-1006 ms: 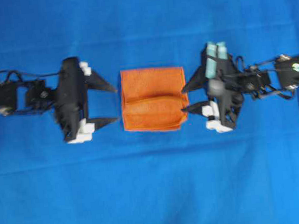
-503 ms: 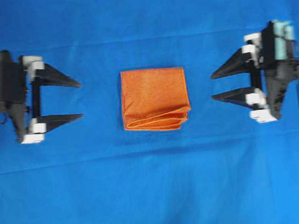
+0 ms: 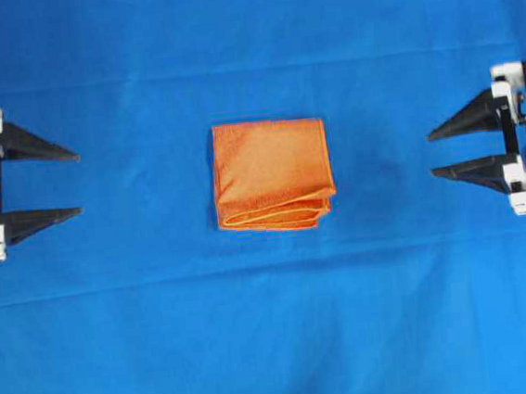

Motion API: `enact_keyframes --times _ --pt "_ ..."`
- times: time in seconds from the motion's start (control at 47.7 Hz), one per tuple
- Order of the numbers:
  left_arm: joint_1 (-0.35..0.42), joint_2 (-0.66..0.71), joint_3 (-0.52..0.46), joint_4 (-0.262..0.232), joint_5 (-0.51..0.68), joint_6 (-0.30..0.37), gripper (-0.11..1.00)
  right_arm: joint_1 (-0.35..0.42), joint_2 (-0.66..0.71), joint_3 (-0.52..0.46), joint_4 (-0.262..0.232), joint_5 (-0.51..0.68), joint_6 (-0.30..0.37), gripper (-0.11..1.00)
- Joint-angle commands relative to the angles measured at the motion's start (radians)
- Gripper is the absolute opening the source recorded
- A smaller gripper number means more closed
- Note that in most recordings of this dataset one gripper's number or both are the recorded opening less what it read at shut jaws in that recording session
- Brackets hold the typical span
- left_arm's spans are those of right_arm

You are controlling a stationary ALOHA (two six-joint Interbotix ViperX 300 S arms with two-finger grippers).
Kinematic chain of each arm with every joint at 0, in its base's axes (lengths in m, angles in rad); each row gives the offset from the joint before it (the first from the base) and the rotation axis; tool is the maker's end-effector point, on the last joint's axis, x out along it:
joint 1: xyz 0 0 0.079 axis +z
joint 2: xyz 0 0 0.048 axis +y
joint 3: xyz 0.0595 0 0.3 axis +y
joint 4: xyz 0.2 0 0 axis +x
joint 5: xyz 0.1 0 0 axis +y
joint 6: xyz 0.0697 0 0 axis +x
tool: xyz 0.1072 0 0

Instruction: Fold the orange towel.

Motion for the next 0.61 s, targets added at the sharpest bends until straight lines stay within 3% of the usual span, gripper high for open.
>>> enact_keyframes --times 0.0,0.587 --pt "-0.002 -0.028 0.008 0.0 -0.006 -0.006 0.77 -0.02 -0.006 0.018 0.003 -0.044 -0.002 0.59" --pt "-0.002 -0.046 0.015 0.0 0.003 -0.014 0.77 -0.048 -0.008 0.034 0.0 -0.094 -0.002 0.59"
